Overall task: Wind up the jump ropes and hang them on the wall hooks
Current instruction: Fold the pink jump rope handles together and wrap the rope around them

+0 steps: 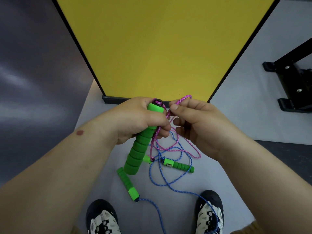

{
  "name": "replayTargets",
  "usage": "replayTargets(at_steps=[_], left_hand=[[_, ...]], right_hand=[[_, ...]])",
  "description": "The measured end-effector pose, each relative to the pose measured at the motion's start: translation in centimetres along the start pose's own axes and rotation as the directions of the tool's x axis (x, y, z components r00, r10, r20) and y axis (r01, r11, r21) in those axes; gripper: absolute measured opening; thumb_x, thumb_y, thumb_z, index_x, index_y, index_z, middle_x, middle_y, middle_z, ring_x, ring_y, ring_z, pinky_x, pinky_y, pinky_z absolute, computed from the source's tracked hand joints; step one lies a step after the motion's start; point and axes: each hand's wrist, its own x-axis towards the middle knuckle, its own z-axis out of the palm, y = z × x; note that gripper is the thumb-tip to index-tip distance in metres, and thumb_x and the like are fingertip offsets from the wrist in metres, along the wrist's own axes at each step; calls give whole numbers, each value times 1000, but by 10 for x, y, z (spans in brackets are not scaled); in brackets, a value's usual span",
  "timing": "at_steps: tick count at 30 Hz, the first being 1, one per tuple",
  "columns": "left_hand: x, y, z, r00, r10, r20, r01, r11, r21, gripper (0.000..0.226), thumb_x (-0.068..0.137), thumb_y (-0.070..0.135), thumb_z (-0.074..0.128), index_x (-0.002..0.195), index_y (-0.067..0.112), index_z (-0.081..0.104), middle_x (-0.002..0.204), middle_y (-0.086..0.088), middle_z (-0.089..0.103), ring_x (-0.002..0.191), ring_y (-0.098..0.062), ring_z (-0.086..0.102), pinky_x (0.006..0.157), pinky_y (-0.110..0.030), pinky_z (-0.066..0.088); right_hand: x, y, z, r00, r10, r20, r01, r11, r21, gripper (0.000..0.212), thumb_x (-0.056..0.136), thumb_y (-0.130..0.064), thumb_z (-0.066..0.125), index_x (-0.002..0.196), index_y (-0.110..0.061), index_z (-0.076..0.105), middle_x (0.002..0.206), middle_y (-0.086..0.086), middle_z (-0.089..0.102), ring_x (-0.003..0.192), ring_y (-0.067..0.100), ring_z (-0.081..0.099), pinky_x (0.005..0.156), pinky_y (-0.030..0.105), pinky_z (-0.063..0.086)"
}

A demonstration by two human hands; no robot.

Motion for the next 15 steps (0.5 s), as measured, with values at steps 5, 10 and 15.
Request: replayTargets(at_steps=[5, 10, 15], left_hand=[[0, -1, 0, 1000, 1, 7, -1, 1000, -15, 15, 86, -5, 69, 99, 2, 63, 83, -20, 73, 72, -26, 73, 87, -46, 59], [1, -1, 0, 1000, 1, 7, -1, 1000, -25, 15, 86, -5, 70, 93, 6, 63, 84, -19, 73, 72, -27, 73, 86, -45, 60], [2, -2, 0, 1000, 11, 7, -11, 1000, -28, 15, 85, -6, 70, 93, 5, 62, 84, -20, 72, 72, -28, 73, 85, -44, 61]], right_hand=[[2, -1, -3, 993, -54, -101, 55, 998, 14, 8, 91, -16, 71, 94, -9, 73, 84, -1, 68, 66, 10, 56, 61, 25, 48], [4, -6, -8, 967, -118, -225, 137, 988, 73, 4, 92, -19, 71, 90, -17, 74, 84, 2, 64, 71, 14, 55, 62, 26, 49], [3, -7, -6, 978, -84, -190, 108, 987, 118, 5, 92, -20, 71, 88, -18, 72, 84, 1, 66, 65, 11, 56, 60, 26, 49]])
